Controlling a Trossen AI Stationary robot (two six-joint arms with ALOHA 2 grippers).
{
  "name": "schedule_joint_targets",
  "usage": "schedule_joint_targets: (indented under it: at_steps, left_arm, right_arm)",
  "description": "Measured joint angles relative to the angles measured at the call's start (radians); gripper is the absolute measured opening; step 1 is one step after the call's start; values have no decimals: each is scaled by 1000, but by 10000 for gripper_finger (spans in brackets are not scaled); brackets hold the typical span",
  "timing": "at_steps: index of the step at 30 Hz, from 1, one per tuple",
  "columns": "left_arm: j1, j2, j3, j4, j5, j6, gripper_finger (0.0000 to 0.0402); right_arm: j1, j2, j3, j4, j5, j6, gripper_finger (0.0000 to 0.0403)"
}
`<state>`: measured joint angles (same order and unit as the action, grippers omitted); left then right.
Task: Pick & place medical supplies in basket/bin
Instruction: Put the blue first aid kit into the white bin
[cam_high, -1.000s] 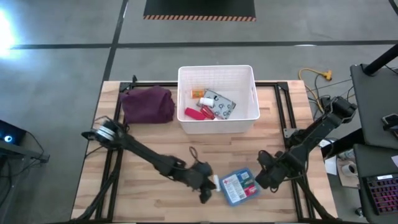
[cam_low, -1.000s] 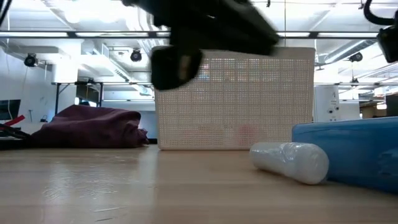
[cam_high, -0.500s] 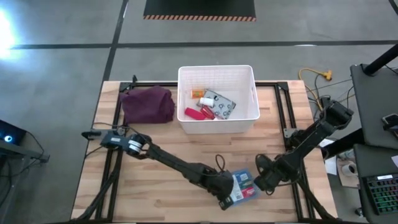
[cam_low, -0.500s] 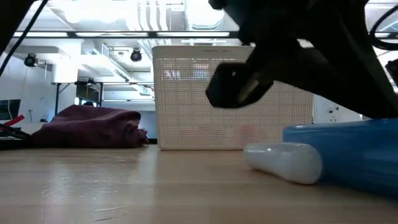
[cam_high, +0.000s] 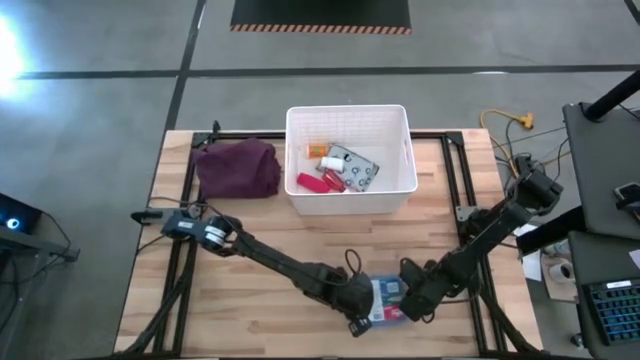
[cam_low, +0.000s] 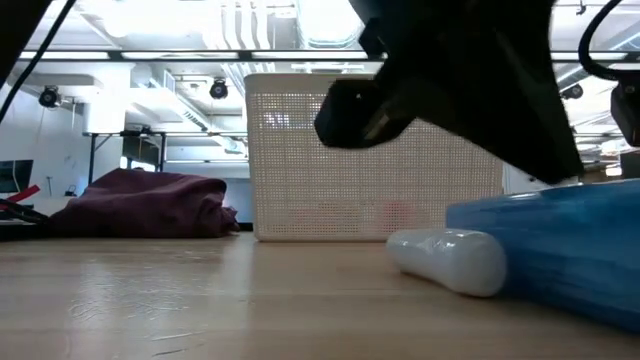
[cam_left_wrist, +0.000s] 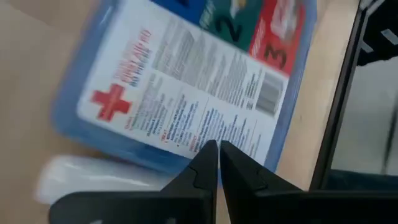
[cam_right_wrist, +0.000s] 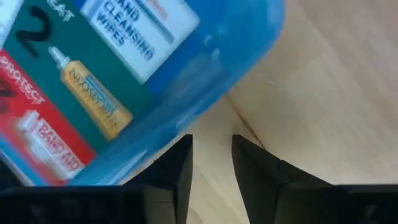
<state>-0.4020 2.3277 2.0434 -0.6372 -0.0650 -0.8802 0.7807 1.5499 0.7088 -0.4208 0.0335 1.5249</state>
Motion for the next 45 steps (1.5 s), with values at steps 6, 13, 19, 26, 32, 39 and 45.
schedule_joint_targets:
  at_steps: [6,13,19,26,32,39,45]
  left_arm:
    - [-20,-36,2,-130,-29,0,0]
    - [-35,-39,-40,-119,-33,-17,0]
    - [-25,-44,-117,-38,-18,-23,0]
    - [-26,-47,-139,-57,-7,-23,0]
    - [-32,-46,-140,-111,-6,-19,0]
    - [-36,-47,-141,-88,7,-19,0]
    - [-43,-41,-145,-99,-38,-18,0]
  right_arm:
    - [1,31,27,-9,26,-40,128]
    - [-2,17,29,7,60,-44,140]
    - [-6,18,61,37,123,-77,140]
    - [-12,11,196,1,132,-230,142]
    - [-27,10,323,-115,240,-316,148]
    - [-89,7,445,-141,351,-464,157]
    - [-146,10,480,-136,322,-506,177]
